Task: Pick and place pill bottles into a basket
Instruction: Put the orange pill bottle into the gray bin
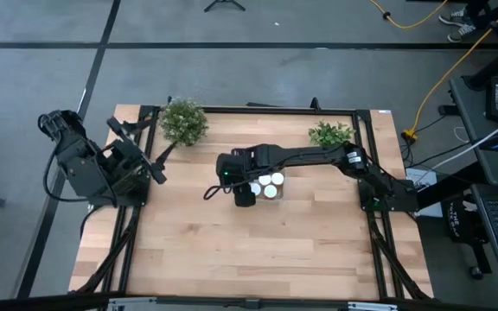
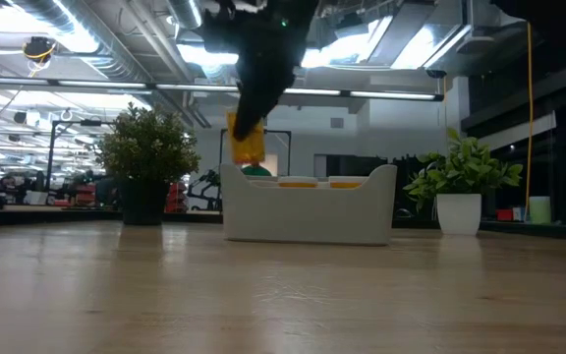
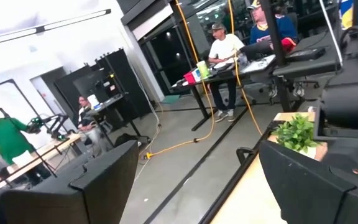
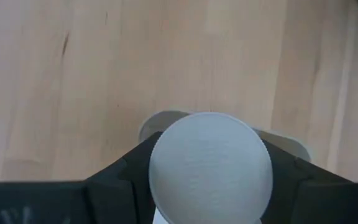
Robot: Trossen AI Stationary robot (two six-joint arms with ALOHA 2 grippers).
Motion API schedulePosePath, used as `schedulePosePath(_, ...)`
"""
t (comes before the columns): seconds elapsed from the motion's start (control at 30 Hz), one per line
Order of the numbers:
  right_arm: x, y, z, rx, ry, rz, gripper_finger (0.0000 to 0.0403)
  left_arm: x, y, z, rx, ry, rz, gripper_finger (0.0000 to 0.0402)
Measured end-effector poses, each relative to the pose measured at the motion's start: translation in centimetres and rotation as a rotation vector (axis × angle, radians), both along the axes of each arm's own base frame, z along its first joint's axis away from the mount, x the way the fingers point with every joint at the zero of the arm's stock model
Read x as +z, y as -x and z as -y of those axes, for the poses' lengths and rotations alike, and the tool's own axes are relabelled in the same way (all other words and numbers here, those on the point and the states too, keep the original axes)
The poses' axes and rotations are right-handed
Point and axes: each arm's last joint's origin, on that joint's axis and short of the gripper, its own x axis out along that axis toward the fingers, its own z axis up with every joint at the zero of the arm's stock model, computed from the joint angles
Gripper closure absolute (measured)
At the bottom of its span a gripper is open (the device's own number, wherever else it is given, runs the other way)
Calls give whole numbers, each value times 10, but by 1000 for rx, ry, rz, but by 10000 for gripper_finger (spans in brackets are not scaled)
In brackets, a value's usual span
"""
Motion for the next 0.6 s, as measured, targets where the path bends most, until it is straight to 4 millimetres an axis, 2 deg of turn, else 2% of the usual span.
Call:
schedulePosePath(0.23,-18,3,0,22,-11,-50,205,-1,-2,-5,33,12,13,70)
schedulePosePath(0.6,-45,1,2,49,-36,-20,205,-4,-7,-1,31,19,20,70)
